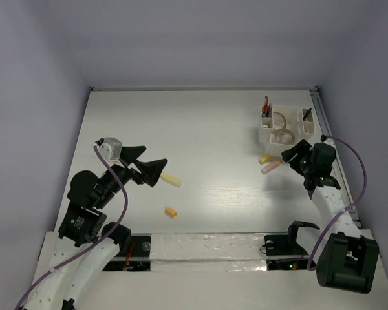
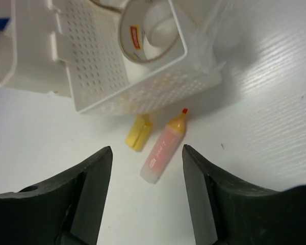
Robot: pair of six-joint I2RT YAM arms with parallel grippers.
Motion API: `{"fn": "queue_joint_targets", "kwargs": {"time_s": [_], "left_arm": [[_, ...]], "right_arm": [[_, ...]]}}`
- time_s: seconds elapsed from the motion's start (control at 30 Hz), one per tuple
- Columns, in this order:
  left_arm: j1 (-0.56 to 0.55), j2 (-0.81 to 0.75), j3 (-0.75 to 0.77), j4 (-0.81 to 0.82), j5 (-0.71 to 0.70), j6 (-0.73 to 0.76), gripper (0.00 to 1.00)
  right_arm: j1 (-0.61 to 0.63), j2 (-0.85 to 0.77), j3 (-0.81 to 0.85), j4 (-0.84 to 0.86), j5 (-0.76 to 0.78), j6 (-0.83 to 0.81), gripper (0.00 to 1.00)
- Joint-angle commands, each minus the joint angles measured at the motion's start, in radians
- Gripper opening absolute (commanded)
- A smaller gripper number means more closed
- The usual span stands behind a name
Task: Sort the stationery into containers
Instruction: Pick up the pen from the center of the board.
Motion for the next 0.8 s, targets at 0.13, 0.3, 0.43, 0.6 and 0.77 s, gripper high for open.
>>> {"fn": "queue_joint_targets", "kwargs": {"time_s": [0.13, 0.3, 0.43, 0.6, 0.77], "left_arm": [[0.005, -0.030, -0.003, 0.054, 0.019, -0.003, 0.99], [0.005, -0.036, -0.001, 0.052, 0.016, -0.001, 0.99], [0.005, -0.041, 0.002, 0.051, 0.016, 0.000, 0.99], [-0.015, -0.050, 0.005, 0.049, 0.011, 0.003, 0.99], [-0.035, -0.065, 0.007, 0.045, 0.006, 0.005, 0.99]], "right_arm": [[0.146, 0.173, 0.084, -0.076, 0.070, -0.040, 0.71], [0.196, 0.256, 0.093, -0.059, 0.125, -0.016, 0.71], [0.236, 0.285, 0.091, -0.070, 0.202, 0.010, 0.71], [0.255, 0.326, 0.105, -0.094, 0.248, 0.035, 0.71], [0.285, 0.394, 0.151, -0.129, 0.325, 0.041, 0.72]]}}
